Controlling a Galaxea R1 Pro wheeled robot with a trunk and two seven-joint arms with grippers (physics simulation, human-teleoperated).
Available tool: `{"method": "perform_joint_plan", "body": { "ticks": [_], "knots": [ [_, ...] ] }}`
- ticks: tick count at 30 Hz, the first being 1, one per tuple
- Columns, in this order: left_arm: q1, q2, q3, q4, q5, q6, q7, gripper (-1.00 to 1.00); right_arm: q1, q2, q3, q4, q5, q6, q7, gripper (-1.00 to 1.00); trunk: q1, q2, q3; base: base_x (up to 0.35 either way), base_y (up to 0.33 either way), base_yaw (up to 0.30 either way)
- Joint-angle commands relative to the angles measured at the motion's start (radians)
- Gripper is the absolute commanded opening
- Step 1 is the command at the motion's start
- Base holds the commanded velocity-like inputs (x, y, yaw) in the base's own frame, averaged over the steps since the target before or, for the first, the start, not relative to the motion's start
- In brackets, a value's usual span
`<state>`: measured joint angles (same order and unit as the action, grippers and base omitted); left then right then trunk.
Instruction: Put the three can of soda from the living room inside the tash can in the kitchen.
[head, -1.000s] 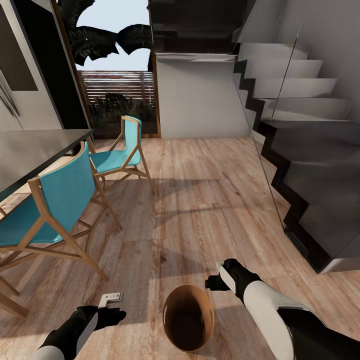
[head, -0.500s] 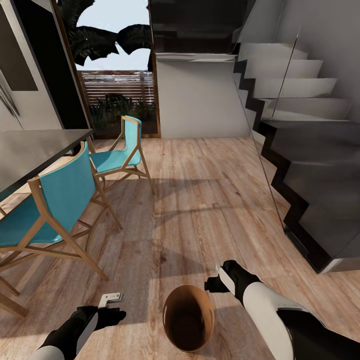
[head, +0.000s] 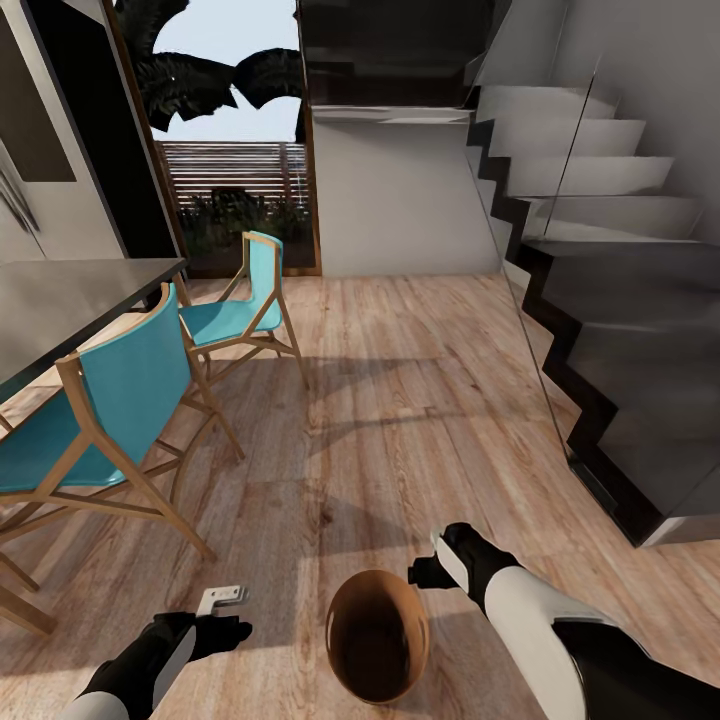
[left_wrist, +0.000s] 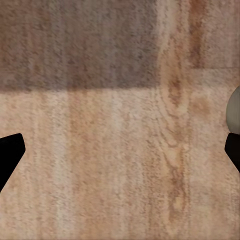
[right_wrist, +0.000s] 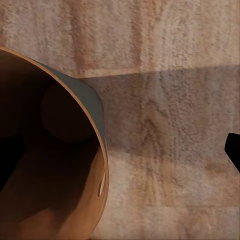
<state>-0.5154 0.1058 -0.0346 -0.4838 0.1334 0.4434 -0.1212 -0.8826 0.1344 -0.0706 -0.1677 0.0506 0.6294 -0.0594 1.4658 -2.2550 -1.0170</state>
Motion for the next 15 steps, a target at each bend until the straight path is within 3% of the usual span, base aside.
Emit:
{"method": "perform_joint_plan", "body": {
  "ticks": [1, 15],
  "knots": [
    [0.000, 0.000, 0.000, 0.000, 0.000, 0.000, 0.000, 1.00, 0.001, 0.000, 0.000, 0.000, 0.000, 0.000, -0.001, 1.00, 0.000, 0.000, 0.000, 0.000, 0.000, 0.000],
    [0.000, 0.000, 0.000, 0.002, 0.000, 0.000, 0.001, 1.00, 0.002, 0.001, 0.000, 0.001, 0.000, 0.002, -0.004, 1.00, 0.000, 0.000, 0.000, 0.000, 0.000, 0.000]
  ]
}}
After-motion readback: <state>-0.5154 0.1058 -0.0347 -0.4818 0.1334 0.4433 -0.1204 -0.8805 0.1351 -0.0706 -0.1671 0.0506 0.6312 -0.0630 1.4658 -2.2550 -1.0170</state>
